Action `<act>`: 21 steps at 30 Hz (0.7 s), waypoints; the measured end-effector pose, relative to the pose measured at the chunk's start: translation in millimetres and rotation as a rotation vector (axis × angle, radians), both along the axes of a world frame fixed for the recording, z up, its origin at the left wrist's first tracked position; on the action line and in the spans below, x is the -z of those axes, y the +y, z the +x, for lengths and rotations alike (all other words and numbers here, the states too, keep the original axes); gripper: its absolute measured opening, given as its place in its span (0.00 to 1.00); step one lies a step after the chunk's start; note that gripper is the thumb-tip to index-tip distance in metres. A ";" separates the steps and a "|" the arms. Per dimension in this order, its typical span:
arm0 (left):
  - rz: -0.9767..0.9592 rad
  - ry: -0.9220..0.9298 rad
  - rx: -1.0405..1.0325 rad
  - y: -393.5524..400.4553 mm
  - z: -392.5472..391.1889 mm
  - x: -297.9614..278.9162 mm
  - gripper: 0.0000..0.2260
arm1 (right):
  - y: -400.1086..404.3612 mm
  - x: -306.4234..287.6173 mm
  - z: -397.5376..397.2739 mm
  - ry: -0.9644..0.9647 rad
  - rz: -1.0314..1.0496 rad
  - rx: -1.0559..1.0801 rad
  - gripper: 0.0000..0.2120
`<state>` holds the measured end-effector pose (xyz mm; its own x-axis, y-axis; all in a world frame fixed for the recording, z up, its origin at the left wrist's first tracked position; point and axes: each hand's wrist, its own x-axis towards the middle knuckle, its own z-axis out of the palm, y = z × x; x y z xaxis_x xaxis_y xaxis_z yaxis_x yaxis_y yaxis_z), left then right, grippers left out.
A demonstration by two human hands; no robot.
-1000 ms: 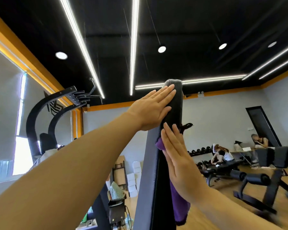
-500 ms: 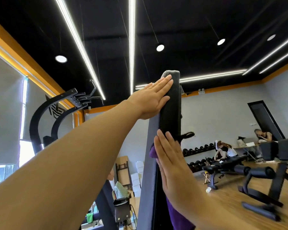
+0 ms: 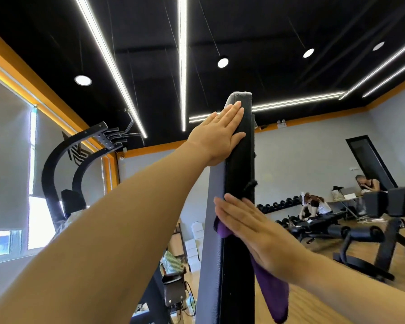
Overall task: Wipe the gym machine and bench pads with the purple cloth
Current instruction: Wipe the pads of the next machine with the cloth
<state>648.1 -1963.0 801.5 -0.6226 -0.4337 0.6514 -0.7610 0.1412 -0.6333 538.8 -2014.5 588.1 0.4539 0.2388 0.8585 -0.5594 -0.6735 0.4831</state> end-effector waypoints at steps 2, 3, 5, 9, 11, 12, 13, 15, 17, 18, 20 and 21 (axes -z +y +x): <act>-0.026 0.020 0.009 -3.5 -0.7 7.4 0.27 | -3.9 -22.3 3.3 -0.156 0.058 -0.039 0.29; -0.034 0.030 0.014 -4.7 -0.9 9.2 0.26 | -4.3 -31.1 7.5 -0.261 0.099 -0.072 0.27; -0.032 0.042 0.020 -5.2 -0.8 9.4 0.26 | 0.1 -29.2 17.5 -0.367 0.142 -0.121 0.27; -0.026 0.038 0.017 -2.9 -1.3 10.4 0.26 | 7.8 36.0 25.0 -0.151 0.079 -0.035 0.36; -0.038 0.047 0.019 -1.9 -0.4 15.3 0.27 | 8.8 59.8 22.8 -0.061 -0.039 0.035 0.30; -0.043 0.059 0.025 -1.5 0.4 19.4 0.27 | 8.6 62.5 22.7 -0.069 -0.050 0.041 0.31; -0.046 0.072 0.034 -0.8 1.2 24.6 0.28 | 9.4 58.4 24.5 -0.098 -0.010 0.028 0.35; -0.042 0.067 0.058 0.9 4.8 36.7 0.29 | 10.7 37.5 31.8 -0.253 0.105 -0.045 0.42; -0.017 0.006 0.089 3.8 14.1 47.4 0.29 | 9.2 15.5 43.9 -0.480 0.171 -0.134 0.33; 0.010 -0.035 0.105 5.8 21.1 51.3 0.28 | 9.6 10.7 51.1 -0.573 0.180 -0.153 0.29; 0.077 -0.133 0.124 10.4 35.0 57.0 0.27 | 14.0 17.1 65.9 -0.675 0.212 -0.160 0.26; 0.097 -0.167 0.125 11.3 40.2 60.6 0.27 | 17.7 26.5 71.7 -0.684 0.244 -0.154 0.26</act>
<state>688.3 -1951.7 740.8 -0.7714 -0.4019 0.4935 -0.6191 0.2944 -0.7280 610.4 -1996.8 561.7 -0.2246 0.0225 0.9742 -0.5723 -0.8122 -0.1132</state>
